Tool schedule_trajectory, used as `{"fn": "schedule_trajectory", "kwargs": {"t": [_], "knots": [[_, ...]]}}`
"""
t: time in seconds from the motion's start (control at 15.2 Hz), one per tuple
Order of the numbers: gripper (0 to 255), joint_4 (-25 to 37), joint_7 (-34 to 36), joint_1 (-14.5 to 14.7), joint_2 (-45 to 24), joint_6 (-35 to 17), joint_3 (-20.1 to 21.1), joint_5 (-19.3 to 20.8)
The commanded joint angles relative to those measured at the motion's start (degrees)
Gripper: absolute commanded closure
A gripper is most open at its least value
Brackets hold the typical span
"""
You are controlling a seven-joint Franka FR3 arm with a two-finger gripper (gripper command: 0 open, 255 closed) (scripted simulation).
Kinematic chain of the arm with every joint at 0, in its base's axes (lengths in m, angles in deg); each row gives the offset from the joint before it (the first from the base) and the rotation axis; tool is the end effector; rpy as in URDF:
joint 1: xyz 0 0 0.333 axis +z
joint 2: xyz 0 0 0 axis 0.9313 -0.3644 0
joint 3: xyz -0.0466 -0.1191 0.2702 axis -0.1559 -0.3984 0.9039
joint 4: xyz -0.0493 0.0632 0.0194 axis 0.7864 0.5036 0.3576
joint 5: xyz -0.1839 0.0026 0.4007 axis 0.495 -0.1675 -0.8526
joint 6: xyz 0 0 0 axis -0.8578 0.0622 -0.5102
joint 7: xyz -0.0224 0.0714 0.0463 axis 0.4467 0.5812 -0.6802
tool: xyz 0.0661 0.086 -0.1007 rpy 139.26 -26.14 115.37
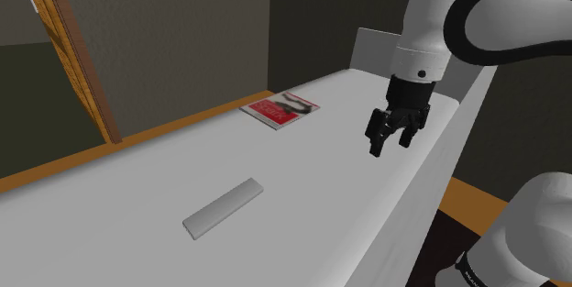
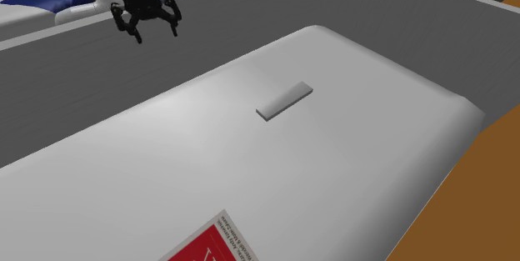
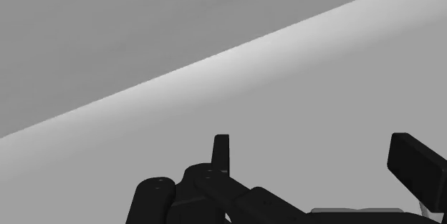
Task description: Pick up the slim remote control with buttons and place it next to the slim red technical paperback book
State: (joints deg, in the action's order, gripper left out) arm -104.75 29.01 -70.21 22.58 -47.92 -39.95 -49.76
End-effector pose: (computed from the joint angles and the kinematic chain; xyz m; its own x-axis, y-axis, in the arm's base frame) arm 0.3412 0.1291 0.4698 0.9760 -0.2050 -0.0730 -0.2075 -0.9778 -0.0284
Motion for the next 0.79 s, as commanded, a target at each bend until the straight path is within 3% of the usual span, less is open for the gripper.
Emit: {"fn": "schedule_trajectory", "kwargs": {"t": [0.0,0.4,0.73], "knots": [[0,0.07,6.04,-0.27,-1.23,-2.08,3.83,-2.59],[0,3.17,22.69,-3.0,-8.71,-9.41,15.3,-7.6],[0,8.41,37.07,-8.03,-17.92,-15.93,25.66,-8.0]]}}
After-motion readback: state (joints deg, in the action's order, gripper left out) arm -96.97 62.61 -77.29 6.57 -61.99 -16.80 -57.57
